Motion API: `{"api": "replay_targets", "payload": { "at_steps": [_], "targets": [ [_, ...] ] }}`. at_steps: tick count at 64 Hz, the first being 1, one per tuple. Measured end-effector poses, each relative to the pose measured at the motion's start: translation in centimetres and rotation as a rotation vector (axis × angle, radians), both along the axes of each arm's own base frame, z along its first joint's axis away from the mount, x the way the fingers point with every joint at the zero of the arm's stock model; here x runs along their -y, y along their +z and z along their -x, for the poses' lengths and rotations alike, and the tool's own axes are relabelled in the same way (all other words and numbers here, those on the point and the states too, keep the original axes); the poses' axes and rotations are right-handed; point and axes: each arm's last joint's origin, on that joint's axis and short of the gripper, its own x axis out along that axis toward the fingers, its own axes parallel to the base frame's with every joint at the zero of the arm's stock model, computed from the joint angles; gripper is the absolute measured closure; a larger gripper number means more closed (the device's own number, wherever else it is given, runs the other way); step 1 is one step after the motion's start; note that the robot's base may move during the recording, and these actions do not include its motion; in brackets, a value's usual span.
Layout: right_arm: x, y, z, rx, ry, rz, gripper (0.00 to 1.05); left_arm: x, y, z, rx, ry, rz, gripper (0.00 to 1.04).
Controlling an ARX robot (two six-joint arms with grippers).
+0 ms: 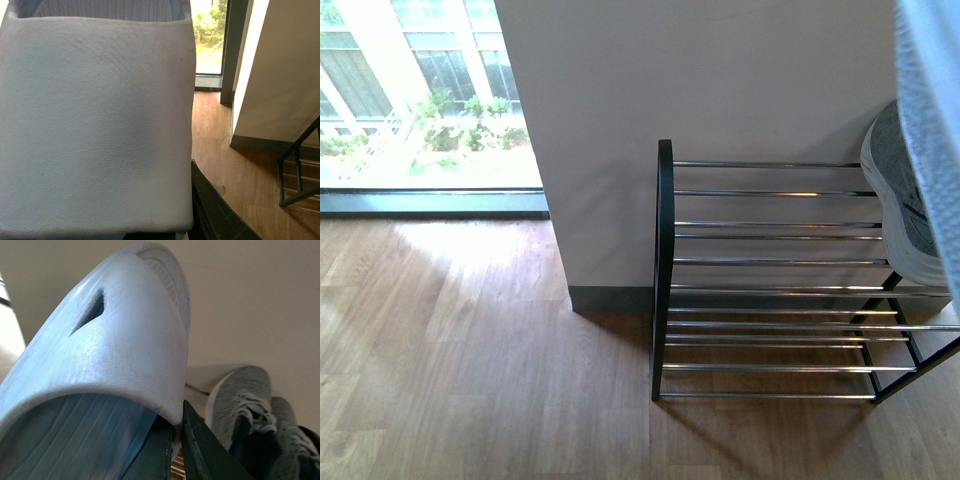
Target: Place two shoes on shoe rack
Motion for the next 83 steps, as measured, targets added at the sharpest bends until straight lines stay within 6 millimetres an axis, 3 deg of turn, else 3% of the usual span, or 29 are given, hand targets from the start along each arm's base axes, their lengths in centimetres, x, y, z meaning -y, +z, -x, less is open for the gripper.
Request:
{"api": "replay_targets", "payload": {
  "at_steps": [12, 20, 37, 64, 83],
  "targets": [
    [-1.1, -3.3, -4.3, -0.004, -0.087, 0.197, 1.03, 0.0, 0.0, 0.0, 0.000, 0.000, 0.000, 1.03],
    [-1.1, -6.4, -6.8, -0.048, -0.119, 0.321, 1.03, 0.0, 0.0, 0.0, 0.000, 0.000, 0.000, 1.03],
    [0.0, -10.3, -9.2, -0.073, -0.114, 0.531, 1.03, 0.0, 0.0, 0.0, 0.000, 0.000, 0.000, 1.03],
    [1.4, -12.8, -11.5, -0.155, -0.161, 0.639, 1.03, 0.0, 0.0, 0.0, 0.000, 0.000, 0.000, 1.03],
    [0.6, -11.0, -10.3, -0.117, -0.106, 0.550, 0.59, 0.0, 0.0, 0.0, 0.000, 0.000, 0.000, 1.03]
  ]
}}
